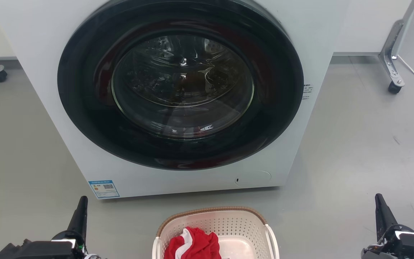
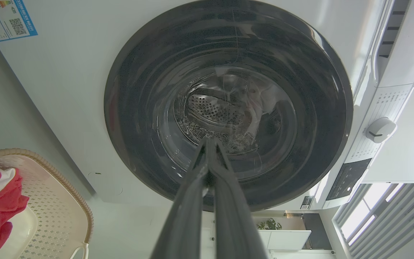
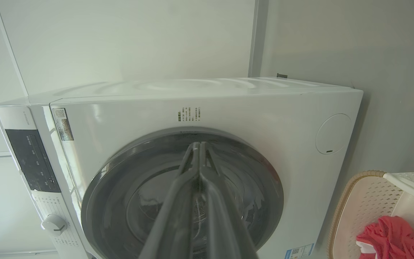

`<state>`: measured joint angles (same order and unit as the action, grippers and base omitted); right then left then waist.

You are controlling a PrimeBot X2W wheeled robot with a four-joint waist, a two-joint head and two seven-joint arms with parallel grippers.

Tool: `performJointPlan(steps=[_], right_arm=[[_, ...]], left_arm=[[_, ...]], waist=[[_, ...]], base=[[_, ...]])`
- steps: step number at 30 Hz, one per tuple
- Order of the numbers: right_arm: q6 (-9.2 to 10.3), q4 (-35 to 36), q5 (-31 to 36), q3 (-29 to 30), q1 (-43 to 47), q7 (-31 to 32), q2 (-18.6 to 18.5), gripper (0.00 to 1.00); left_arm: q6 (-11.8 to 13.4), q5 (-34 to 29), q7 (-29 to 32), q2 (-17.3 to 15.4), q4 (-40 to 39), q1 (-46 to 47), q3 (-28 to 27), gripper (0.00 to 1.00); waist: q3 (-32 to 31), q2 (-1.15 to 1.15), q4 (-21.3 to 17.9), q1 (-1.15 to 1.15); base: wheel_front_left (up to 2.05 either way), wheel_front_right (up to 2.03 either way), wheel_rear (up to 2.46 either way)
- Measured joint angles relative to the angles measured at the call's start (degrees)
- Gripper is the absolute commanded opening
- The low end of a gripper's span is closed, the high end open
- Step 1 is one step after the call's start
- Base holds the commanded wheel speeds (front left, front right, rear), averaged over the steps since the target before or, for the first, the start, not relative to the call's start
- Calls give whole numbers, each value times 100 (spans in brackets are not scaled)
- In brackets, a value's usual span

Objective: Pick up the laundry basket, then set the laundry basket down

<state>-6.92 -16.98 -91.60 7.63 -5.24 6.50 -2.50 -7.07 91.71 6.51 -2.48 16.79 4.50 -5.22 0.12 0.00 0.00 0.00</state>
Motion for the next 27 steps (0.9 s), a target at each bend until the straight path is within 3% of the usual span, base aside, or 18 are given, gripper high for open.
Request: performJointPlan(steps=[27], right_arm=[[0,1,1,0,0,0,0,0]], left_arm=[[0,0,0,0,-1,0,0,0]], waist=[[0,0,0,0]], base=[[0,0,0]])
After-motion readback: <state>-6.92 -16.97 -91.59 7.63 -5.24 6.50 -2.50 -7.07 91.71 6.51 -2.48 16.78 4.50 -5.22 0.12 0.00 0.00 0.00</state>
